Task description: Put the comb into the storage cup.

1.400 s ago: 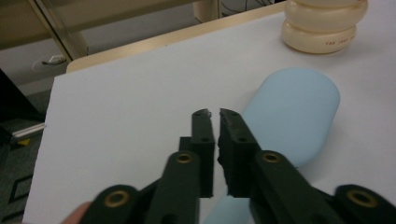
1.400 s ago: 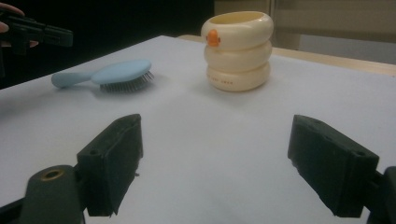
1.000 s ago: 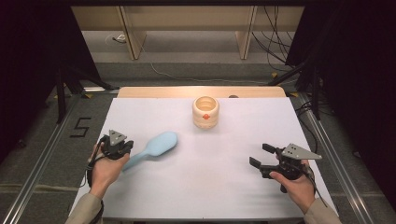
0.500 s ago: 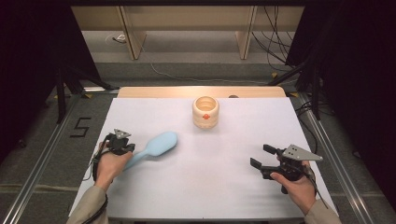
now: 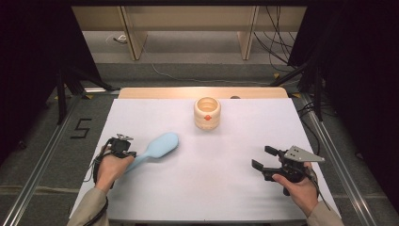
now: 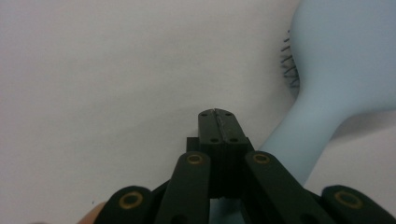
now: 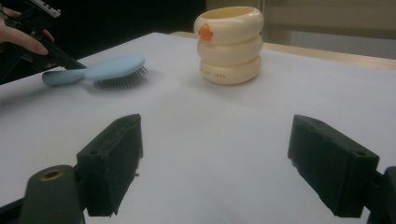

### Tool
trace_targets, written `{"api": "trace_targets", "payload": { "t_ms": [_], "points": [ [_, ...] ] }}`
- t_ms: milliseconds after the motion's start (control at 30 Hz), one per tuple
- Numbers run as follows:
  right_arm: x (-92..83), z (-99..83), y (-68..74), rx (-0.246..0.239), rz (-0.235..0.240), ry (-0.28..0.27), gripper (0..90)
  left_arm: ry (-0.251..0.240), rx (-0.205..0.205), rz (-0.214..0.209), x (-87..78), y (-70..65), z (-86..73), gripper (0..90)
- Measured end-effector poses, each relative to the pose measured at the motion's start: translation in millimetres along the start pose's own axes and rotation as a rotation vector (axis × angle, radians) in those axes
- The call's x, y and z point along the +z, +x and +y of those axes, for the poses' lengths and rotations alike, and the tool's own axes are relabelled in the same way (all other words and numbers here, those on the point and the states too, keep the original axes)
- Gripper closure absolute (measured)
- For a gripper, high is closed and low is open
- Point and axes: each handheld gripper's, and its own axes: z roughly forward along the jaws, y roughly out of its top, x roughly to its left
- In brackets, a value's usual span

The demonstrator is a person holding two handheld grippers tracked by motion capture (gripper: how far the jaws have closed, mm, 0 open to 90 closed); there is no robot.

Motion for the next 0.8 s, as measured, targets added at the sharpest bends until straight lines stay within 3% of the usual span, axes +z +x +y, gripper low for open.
{"api": "trace_targets", "payload": {
  "t_ms": [333,500,733,800],
  "points": [
    [-0.1,0.1,0.1,0.002,0.002,0.001,18.8,0.039,-0.006,-0.081,-6.3,-6.0,-7.9,89.8],
    [0.3,0.1,0.2,-0.002,0.004,0.006,18.7,0.059,0.014,-0.120,-9.8,-13.0,-11.2,89.8],
    [0.1,0.4,0.5,-0.003,0.004,0.005,18.7,0.066,0.029,-0.127,-11.9,-17.4,-12.1,89.7],
    [0.0,0.5,0.5,-0.002,0.005,0.001,18.7,0.059,0.040,-0.112,-13.2,-16.6,-11.8,89.6]
  ]
}}
